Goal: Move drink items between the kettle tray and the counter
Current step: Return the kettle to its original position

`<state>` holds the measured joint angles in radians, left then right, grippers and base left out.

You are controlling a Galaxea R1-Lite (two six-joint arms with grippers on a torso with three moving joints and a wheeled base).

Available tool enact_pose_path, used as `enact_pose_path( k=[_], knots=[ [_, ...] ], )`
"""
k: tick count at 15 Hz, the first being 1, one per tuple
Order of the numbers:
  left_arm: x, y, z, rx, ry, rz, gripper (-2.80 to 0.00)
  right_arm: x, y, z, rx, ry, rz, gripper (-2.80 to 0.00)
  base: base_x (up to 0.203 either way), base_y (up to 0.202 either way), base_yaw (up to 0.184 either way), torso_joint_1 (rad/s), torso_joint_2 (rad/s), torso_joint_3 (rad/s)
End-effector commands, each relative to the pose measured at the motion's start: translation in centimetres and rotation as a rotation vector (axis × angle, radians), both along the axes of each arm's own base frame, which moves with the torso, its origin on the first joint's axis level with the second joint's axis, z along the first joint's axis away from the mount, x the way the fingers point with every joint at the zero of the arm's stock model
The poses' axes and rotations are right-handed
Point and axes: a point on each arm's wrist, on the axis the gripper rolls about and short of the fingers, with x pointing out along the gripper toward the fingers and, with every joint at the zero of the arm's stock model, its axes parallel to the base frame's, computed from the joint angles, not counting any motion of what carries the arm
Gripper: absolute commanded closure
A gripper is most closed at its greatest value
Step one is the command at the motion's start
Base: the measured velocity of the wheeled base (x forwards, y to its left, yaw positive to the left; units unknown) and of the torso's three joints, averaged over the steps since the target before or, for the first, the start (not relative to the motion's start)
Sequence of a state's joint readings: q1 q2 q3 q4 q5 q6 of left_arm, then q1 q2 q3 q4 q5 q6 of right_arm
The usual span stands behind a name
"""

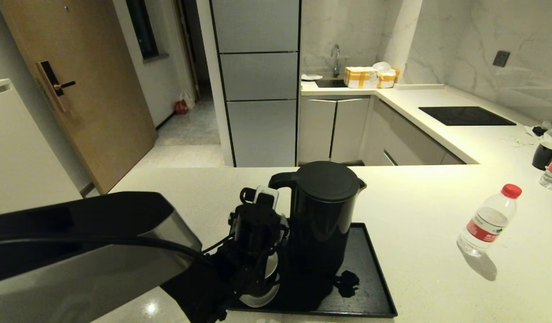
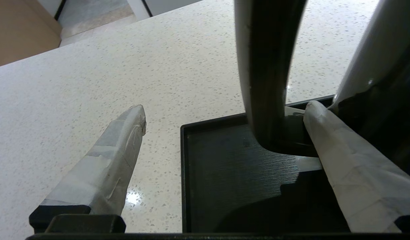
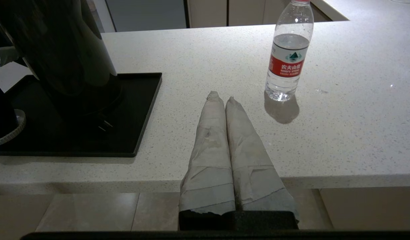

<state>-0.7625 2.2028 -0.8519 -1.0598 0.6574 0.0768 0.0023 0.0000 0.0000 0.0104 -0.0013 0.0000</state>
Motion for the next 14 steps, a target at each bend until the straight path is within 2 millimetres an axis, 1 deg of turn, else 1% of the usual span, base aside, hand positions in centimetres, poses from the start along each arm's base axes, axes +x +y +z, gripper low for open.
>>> enact_pose_path(
  k=[1,7,14],
  knots=[
    [-0.4,-0.3,0.1,-0.003,-0.007,-0.003,-2.8,0.0,0.0,-0.1,0.0,0.003,0.0,0.0,0.0,0.0,0.0,0.0,0.0,0.0],
    [-1.6,-0.7,1.1,-0.009,-0.023,-0.01,-2.8,0.0,0.0,-0.1,0.0,0.003,0.0,0.0,0.0,0.0,0.0,0.0,0.0,0.0],
    [-2.9,-0.9,1.6,-0.014,-0.035,-0.017,-2.8,0.0,0.0,-0.1,0.0,0.003,0.0,0.0,0.0,0.0,0.0,0.0,0.0,0.0]
  ],
)
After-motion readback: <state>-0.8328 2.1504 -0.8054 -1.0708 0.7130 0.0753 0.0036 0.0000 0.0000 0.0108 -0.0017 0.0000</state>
